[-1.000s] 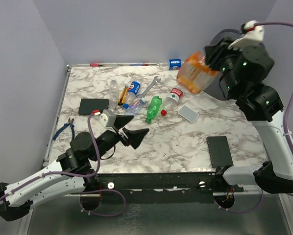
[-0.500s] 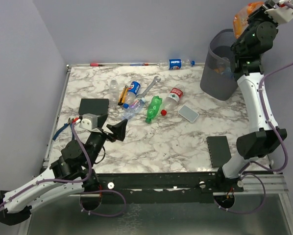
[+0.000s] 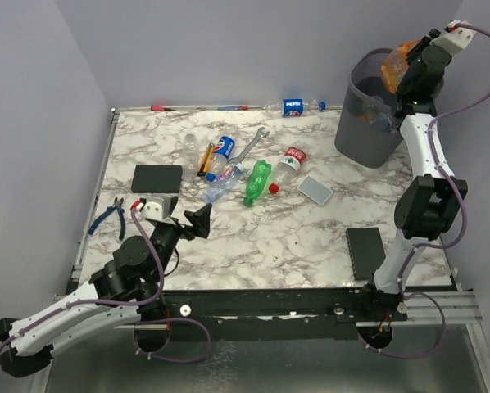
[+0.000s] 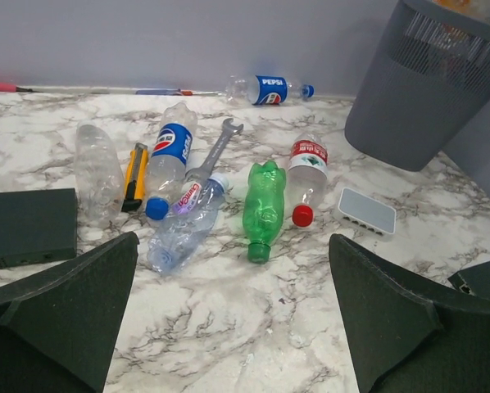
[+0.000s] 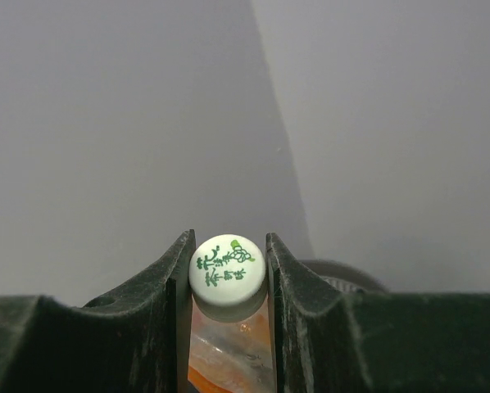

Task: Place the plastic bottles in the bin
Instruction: Place the plastic bottle in the trash bin.

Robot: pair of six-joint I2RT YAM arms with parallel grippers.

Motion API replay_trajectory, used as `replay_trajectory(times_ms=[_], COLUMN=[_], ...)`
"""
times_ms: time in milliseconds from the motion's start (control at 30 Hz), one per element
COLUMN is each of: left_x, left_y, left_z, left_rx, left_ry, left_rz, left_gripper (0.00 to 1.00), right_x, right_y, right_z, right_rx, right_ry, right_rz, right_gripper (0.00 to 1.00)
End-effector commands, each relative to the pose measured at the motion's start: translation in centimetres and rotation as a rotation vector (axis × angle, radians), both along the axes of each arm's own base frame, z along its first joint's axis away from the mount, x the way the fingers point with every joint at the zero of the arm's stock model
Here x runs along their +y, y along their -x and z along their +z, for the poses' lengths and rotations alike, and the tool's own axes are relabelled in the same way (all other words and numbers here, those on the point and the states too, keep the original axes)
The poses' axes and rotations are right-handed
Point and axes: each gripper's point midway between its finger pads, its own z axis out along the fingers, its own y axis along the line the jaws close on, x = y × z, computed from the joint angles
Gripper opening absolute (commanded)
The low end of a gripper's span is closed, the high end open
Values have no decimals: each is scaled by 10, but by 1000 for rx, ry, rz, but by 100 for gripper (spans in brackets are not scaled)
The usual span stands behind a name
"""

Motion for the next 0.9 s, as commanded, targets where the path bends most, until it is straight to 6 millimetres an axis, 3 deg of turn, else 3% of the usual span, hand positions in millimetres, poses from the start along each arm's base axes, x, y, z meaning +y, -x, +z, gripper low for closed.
replay_trajectory(times_ms=[0,167,267,400,467,533,600,733,867], left_x=[-4,-7,-6,-8,-10,-13,-14,-17,-17], left_y=[-3,-3,-3,-4,-4,-3,-3,-2,-1], left_z=[-14,-17,-17,-19,-20,-20,-20,-21,-21], left_rx=[26,32,31,36,40,41,43,43,44], left_ry=[-45,-53,-53,-61,-64,-68,-69,-65,-63], left_rz=[9,-3,1,-2,-10,-20,-28,-44,-49], left_gripper=[99,99,99,99,99,99,99,99,99], right_x=[17,18,22,30,33,37,39,40,40], right_y=[-38,-62,-66,-64,-61,-57,-56,-51,-41], right_z=[-22,-63,-86,-111,-118,-119,-114,-87,-37], right_rx=[27,125,168,227,251,273,275,227,116], right_ry=[7,5,-13,-31,-35,-35,-36,-33,-48], right_rz=[160,206,236,277,292,314,322,327,321], right_gripper=[0,0,1,17,33,55,66,73,74])
